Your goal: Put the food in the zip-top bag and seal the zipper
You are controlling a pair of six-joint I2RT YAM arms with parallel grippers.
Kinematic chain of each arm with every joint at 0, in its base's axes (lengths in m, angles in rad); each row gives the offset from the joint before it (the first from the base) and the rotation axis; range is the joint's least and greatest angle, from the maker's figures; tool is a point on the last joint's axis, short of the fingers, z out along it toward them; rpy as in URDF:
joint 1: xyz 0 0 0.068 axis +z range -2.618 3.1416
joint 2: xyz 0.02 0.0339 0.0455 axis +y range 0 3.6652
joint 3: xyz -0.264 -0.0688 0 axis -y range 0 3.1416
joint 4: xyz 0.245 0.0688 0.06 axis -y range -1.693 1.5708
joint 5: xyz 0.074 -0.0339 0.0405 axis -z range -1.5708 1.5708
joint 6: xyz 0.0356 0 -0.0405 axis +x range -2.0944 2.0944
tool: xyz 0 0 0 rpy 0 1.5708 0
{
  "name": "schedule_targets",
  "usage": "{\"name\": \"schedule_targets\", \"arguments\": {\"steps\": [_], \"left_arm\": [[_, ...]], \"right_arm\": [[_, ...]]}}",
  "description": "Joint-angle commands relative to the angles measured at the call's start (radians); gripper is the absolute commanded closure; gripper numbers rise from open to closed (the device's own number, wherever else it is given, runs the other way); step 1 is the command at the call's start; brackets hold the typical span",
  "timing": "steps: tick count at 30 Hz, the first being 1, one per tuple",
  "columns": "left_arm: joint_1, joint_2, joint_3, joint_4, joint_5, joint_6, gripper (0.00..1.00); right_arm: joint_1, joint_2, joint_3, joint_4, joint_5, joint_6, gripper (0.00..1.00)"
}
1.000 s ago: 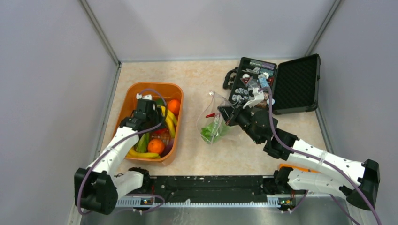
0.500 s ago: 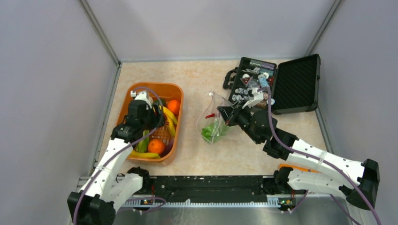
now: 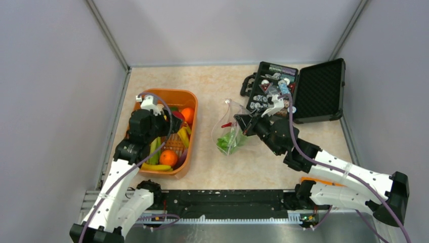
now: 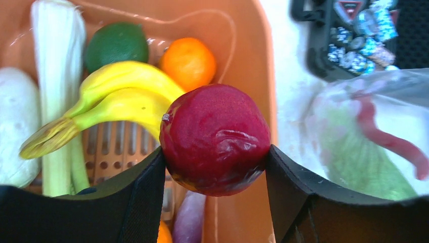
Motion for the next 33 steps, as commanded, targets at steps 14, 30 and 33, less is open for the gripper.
{"name": "schedule_targets", "arguments": {"steps": [14,30,33], "left_arm": [[0.004,-0.066,0.012,0.382,0.447,-0.103,0.86],[-0.214,0.045,0.085,0.416,0.629,0.088,0.93],[-0.318,0.073,0.112,0.276,0.477,0.209,0.92]], "right_arm": [[-0.005,0.023,0.029,0.059,-0.028,0.007,1.0],[-0.008,0.077,0.072,0.049,-0.076,0.009,1.0],[-0.008,0.078,0.08,0.039,-0.074,0.001,1.0]]}}
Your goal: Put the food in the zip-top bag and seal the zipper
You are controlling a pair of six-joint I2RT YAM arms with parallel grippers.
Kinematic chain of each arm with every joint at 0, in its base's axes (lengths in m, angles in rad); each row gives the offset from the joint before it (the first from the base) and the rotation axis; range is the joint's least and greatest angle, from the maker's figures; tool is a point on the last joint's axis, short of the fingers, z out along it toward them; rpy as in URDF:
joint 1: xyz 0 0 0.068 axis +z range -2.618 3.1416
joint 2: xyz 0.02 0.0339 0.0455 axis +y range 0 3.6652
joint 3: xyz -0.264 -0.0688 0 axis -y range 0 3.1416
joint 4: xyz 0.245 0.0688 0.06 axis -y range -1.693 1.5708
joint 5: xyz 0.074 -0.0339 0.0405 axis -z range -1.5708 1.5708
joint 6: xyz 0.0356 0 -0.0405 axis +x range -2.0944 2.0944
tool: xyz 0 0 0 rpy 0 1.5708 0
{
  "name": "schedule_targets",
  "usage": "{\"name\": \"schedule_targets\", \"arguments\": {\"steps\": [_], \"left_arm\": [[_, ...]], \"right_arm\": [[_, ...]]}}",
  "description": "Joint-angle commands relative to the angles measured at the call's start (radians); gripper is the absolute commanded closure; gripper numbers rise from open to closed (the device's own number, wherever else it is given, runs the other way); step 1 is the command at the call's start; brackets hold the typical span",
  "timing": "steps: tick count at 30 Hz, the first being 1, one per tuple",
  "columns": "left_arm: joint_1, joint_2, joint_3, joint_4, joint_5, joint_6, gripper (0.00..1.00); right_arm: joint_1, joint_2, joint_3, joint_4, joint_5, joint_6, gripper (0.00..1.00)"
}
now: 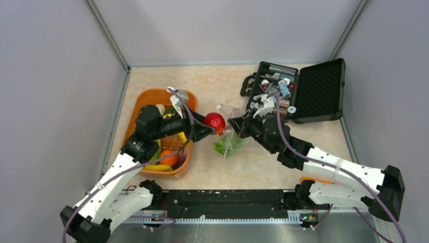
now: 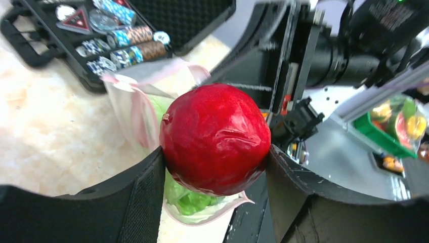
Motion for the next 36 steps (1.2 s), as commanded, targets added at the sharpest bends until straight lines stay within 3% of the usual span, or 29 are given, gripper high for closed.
{"name": "schedule_targets", "arguments": {"steps": [1,11,20,28,30,36], "left_arm": [[-0.112,0.036,0.074,-0.22,-0.175,0.217,0.92],[-0.163,0.125,0.1,-0.204,-0.138,0.214,0.93],[-0.19,0.164,0.145,-0.317,-0.54,0.169,0.95],[-0.19,0.172,0.147,-0.356,-0.608,0.201,0.87],[-0.189,0.181,0.159,-0.379,-0.56,0.209,0.86],[-0.189,0.17,0.148,-0.241,-0.32,0.174,0.83]], "right_arm": [[-0.008,0.0,0.08,0.034,0.001,-0.009,1.0],[-0.008,-0.001,0.082,0.038,-0.011,-0.004,1.0],[-0.007,-0.002,0.083,0.027,-0.017,-0.007,1.0],[-0.008,0.002,0.068,0.086,-0.092,-0.016,1.0],[-0.008,0.004,0.061,0.101,-0.112,-0.011,1.0],[-0.015,0.022,0.063,0.094,-0.121,0.015,1.0]]}}
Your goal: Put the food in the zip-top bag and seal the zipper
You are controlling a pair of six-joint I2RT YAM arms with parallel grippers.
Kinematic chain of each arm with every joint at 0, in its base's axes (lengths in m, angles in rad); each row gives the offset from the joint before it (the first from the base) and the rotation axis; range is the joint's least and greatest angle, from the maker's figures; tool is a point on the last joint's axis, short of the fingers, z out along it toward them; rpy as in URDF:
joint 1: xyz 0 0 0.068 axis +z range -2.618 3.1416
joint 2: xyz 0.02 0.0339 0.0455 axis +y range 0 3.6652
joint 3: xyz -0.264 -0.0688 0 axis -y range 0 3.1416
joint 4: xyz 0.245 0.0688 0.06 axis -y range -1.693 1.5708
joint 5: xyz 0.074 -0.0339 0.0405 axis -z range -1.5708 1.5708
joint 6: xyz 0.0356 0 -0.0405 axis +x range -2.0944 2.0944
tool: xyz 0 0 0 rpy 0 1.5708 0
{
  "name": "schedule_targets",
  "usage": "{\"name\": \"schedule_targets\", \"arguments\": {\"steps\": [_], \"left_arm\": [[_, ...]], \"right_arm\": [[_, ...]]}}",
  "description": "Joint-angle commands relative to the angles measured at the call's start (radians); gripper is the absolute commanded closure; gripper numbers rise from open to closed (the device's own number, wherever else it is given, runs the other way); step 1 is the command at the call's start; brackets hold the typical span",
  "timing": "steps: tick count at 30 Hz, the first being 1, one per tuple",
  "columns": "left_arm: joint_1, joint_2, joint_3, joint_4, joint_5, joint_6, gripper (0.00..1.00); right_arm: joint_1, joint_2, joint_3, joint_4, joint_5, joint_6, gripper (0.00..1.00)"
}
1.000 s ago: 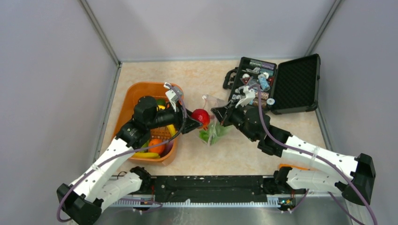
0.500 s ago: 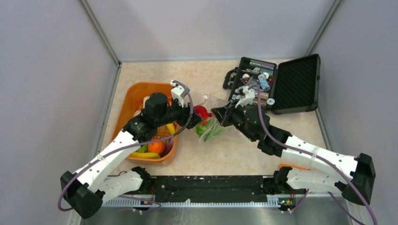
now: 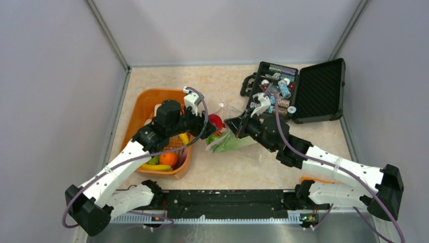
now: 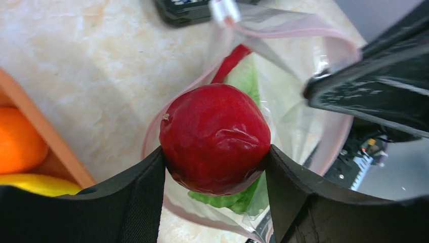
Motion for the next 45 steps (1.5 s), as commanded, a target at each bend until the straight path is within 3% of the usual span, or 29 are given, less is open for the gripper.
{"name": "schedule_targets", "arguments": {"steps": [1,7,12,20,28,35,45], "left_arm": [[-0.002,-0.017,0.028,0.133,0.159,-0.023,0.83],[-0.002,-0.02,0.013,0.165,0.227,-0.014,0.78],[-0.002,0.03,0.018,0.087,0.076,-0.06,0.81],[-0.002,0.035,-0.032,0.212,0.013,-0.198,0.77],[-0.002,0.045,-0.073,0.429,0.171,-0.282,0.62],[-0.003,0.065,-0.055,0.373,0.185,-0.249,0.38],[-0.004,-0.005,-0.041,0.341,0.186,-0.17,0.23]], "right_arm": [[-0.011,0.006,0.031,0.083,-0.029,0.028,1.0],[-0.025,0.0,0.022,0.075,-0.021,0.05,1.0],[-0.028,-0.004,0.019,0.111,-0.068,0.045,1.0],[-0.029,-0.012,0.022,0.142,-0.108,0.044,1.0],[-0.051,-0.028,-0.01,0.149,-0.101,0.094,1.0],[-0.068,-0.043,-0.019,0.133,-0.099,0.108,1.0],[-0.105,-0.059,-0.046,0.129,-0.086,0.14,1.0]]}}
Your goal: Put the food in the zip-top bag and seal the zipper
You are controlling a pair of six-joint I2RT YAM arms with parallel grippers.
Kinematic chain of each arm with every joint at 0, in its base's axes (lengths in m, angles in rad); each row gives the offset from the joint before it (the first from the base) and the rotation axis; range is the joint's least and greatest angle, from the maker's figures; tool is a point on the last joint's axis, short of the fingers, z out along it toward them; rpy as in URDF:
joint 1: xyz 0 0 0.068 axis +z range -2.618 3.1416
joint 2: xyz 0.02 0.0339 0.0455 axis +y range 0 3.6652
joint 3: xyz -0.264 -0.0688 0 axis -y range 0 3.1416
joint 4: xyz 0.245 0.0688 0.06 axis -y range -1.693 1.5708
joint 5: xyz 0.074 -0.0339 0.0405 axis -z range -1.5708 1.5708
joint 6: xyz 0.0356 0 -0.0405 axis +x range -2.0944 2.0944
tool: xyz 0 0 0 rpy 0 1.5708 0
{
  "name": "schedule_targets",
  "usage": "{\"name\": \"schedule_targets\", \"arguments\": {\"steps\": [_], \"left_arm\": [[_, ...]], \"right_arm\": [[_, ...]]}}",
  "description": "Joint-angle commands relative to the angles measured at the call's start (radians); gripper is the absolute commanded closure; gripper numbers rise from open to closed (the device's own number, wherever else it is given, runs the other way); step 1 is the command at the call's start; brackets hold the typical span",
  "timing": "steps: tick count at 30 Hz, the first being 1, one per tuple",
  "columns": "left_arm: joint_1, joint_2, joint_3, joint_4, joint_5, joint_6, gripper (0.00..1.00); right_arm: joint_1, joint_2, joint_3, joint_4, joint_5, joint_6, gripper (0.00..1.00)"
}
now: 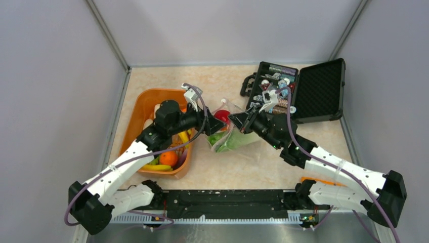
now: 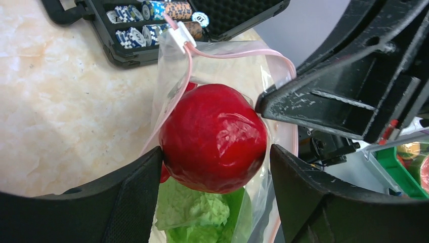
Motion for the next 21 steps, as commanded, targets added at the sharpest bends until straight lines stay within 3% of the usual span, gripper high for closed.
{"name": "schedule_targets", "arguments": {"steps": [1,12,21], "left_arm": [[-0.003,-0.027,0.031,0.033,0.045,0.044,0.23],[-0.004,0.02,0.052,0.02,0.127,0.038,0.23],[-0.003,-0.05,0.096,-0.054,0.072,0.077,0.22]], "right_arm": [[-0.018,-0.022,0.001,0.048,0.005,0.017,1.0],[-0.023,-0.023,0.004,0.039,0.002,0.018,1.0],[-0.024,-0.023,-0.003,0.037,0.018,0.018,1.0]]}}
